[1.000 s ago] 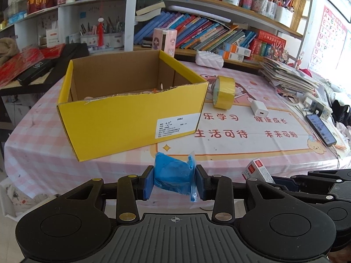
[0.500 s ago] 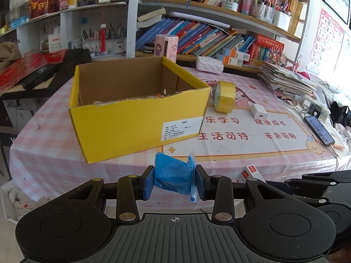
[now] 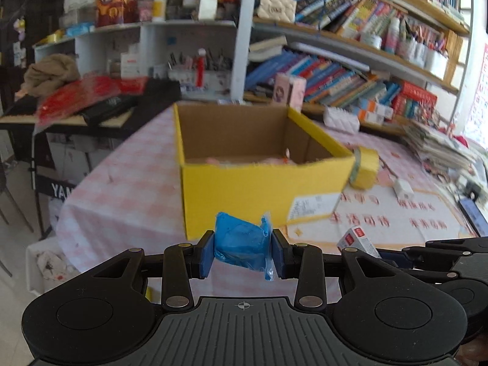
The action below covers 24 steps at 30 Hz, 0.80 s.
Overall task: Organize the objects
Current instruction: 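Lift the blue cap and medicine box and carry them toward the yellow box, then lower the cap and medicine box into the yellow box and open both grippers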
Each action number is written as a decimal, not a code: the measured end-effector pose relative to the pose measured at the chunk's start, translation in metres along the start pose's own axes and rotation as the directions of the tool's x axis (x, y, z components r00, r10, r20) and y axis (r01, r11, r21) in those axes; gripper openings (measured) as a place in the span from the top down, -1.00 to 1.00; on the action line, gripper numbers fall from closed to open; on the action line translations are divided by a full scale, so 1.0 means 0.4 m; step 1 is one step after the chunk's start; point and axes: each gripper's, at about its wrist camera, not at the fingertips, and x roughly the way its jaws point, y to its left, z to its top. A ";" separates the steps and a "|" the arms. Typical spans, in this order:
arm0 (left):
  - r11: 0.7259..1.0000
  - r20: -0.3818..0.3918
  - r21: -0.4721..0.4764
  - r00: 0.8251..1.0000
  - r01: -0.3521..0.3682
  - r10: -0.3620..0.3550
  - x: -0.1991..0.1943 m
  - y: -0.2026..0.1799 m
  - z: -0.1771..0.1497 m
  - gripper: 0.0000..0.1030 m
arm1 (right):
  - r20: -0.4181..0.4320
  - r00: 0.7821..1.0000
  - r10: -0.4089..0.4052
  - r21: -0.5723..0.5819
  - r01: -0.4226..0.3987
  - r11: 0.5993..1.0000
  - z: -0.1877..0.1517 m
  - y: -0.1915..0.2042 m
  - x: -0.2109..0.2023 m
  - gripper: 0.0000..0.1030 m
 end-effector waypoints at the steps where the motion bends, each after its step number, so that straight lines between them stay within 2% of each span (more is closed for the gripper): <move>1: 1.000 0.019 -0.003 1.000 -0.005 0.005 -0.002 0.002 0.009 0.29 | 0.017 1.000 -0.002 -0.004 0.002 1.000 0.009 -0.002 -0.001 0.74; 4: 1.000 0.080 -0.002 0.997 -0.006 0.006 0.001 -0.003 0.052 0.29 | 0.092 0.996 -0.009 -0.020 0.011 1.000 0.048 -0.012 -0.008 0.74; 7: 1.000 0.144 0.024 0.989 -0.014 0.010 0.017 -0.019 0.100 0.29 | 0.187 0.982 -0.001 -0.021 0.005 1.000 0.102 -0.030 -0.012 0.74; 10: 0.999 0.158 0.021 0.987 -0.027 0.024 0.056 -0.030 0.144 0.29 | 0.257 0.966 0.011 -0.033 -0.002 0.999 0.161 -0.051 0.002 0.74; 13: 0.999 0.166 0.011 0.985 -0.051 0.049 0.102 -0.034 0.187 0.29 | 0.278 0.960 0.033 -0.059 -0.017 0.998 0.220 -0.074 0.041 0.74; 17: 0.995 0.153 -0.056 0.984 -0.086 0.094 0.159 -0.023 0.228 0.29 | 0.248 0.967 0.065 -0.123 -0.035 0.992 0.277 -0.091 0.115 0.73; 24: 0.984 0.046 -0.104 0.988 -0.142 0.147 0.264 -0.010 0.246 0.29 | 0.092 0.985 0.147 -0.287 -0.115 0.951 0.323 -0.083 0.249 0.74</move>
